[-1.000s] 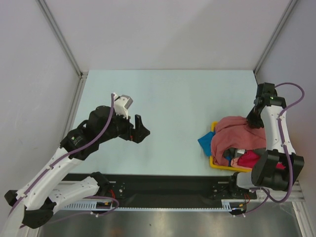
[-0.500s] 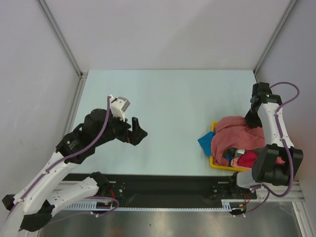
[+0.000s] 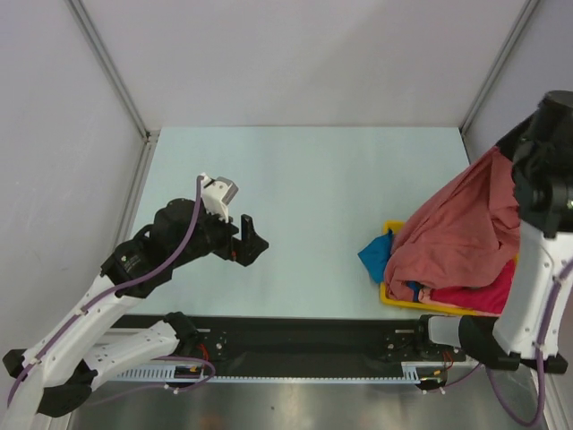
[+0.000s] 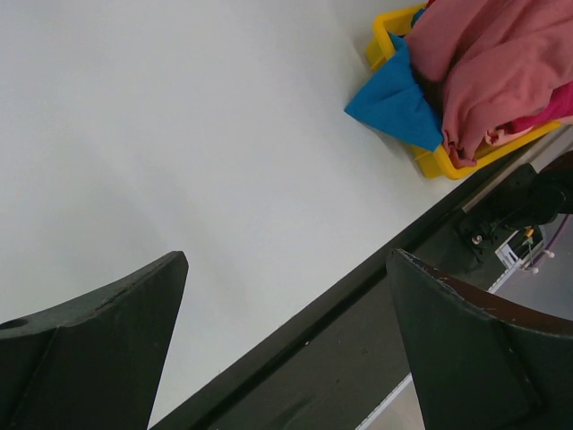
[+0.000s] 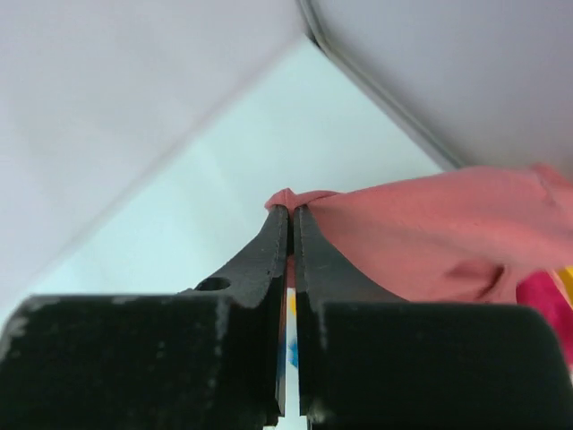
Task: Fold and stack the t-shirts
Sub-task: Grab the tshirt from the pile, then move the tshirt to the center of the board
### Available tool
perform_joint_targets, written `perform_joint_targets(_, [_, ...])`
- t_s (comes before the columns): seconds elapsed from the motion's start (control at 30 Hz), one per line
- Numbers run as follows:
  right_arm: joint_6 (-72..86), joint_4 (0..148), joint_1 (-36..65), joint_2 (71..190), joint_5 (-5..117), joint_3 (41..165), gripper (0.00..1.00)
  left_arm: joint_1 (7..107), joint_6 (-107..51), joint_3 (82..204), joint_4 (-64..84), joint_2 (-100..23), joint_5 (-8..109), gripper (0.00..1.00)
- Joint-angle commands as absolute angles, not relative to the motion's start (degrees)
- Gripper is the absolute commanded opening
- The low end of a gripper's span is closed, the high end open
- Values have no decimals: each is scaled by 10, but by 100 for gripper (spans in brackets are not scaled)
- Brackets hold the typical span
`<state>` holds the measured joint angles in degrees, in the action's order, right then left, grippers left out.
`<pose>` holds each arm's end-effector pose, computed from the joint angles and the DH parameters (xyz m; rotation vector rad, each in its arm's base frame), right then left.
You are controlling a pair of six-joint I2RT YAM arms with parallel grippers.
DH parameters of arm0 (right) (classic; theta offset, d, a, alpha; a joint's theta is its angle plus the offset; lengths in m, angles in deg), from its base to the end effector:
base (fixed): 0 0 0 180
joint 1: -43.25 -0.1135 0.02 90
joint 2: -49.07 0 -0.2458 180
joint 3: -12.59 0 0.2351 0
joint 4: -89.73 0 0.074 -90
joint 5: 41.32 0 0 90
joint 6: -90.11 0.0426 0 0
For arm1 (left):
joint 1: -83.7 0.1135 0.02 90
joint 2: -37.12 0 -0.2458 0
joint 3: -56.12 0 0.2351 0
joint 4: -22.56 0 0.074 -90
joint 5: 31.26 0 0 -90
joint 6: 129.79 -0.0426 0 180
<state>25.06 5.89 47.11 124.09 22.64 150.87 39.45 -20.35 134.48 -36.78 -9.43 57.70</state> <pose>0.1657 -0.0299 0.5214 0.7564 1.7391 -0.1883 0.1099 -0.1081 0.3620 0.4684 2.0749 -0.6970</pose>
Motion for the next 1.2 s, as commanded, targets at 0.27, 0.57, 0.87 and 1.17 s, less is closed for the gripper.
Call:
perform_joint_targets(0.27, [178, 407, 469, 1171, 312, 1644, 0, 392, -182, 1394, -371, -83, 607, 100])
perform_joint_targets(0.57, [212, 591, 462, 1249, 379, 1719, 0, 396, -138, 1422, -384, -62, 630, 100])
perform_joint_targets(0.87, [442, 732, 309, 1329, 490, 1674, 0, 396, -87, 1436, -419, 20, 755, 99])
perform_joint_targets(1.17, [376, 759, 14, 1373, 395, 1575, 5, 396, -59, 1453, -472, 60, 823, 98])
